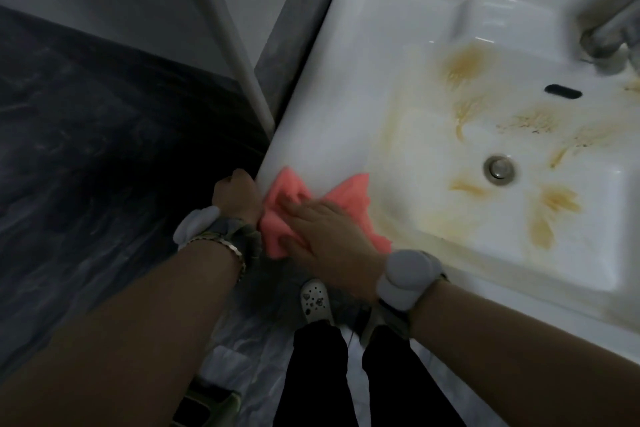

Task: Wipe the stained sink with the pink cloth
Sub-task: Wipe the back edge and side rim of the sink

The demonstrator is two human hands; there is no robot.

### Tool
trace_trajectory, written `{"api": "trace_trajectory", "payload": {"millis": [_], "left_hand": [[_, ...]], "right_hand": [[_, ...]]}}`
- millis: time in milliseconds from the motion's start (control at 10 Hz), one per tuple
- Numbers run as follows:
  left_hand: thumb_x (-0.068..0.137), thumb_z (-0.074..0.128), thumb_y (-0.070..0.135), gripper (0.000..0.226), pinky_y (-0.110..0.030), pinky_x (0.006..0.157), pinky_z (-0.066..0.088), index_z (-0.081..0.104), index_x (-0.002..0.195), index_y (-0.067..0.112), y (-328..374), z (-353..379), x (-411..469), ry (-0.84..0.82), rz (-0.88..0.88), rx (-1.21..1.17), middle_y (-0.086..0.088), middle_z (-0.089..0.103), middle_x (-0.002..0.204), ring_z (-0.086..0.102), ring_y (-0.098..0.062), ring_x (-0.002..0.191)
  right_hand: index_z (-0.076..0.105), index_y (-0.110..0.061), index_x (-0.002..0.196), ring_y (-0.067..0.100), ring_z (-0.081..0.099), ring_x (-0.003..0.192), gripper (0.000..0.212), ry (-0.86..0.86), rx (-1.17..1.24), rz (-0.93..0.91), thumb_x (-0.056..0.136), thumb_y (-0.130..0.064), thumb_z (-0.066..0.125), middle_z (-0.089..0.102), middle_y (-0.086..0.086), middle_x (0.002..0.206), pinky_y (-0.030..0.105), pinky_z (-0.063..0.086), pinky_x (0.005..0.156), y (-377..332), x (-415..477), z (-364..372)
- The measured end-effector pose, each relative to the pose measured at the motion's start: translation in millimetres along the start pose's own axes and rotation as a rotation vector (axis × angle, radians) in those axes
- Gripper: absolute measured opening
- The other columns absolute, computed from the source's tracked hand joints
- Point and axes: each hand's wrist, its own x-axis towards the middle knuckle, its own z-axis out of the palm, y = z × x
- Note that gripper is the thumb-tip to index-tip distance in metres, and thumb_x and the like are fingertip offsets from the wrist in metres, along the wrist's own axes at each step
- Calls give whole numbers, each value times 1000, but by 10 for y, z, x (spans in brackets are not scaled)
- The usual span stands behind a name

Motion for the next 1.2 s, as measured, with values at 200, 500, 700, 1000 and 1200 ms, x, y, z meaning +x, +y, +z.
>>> {"api": "trace_trajectory", "payload": {"millis": [200,500,700,1000,1200], "left_hand": [[94,34,5,35,-45,99,37,46,122,-12,-117,89,200,72,157,161,-35,49,129,44,-47,120],[94,35,20,42,-34,75,33,59,107,-12,-7,139,113,145,10,-95,-30,58,121,52,-43,108],[96,33,25,48,-34,69,32,62,102,-12,-40,193,111,263,55,-9,-32,61,114,55,-45,103],[79,41,17,27,-43,74,35,57,86,-4,-122,341,-197,535,798,322,-29,58,94,55,-43,89],[89,52,23,49,-41,110,24,44,133,4,301,942,-146,131,1004,441,-18,36,147,30,-33,137]], "right_hand": [[55,-13,127,30,56,119,47,37,-76,-33,86,-36,52,54,10,135,45,46,96,265,-653,-94],[25,3,134,41,52,110,47,-83,296,834,98,-23,10,50,29,124,48,44,91,490,-88,-151],[55,-9,106,35,62,89,49,75,-216,529,95,-46,25,64,16,103,40,47,72,146,-566,-88],[52,-9,111,37,62,91,45,103,-19,445,96,-40,24,63,18,106,43,51,73,417,-559,-86],[58,-18,90,30,63,88,52,-32,8,646,91,-59,25,66,11,95,33,43,72,1005,-1336,-323]]}}
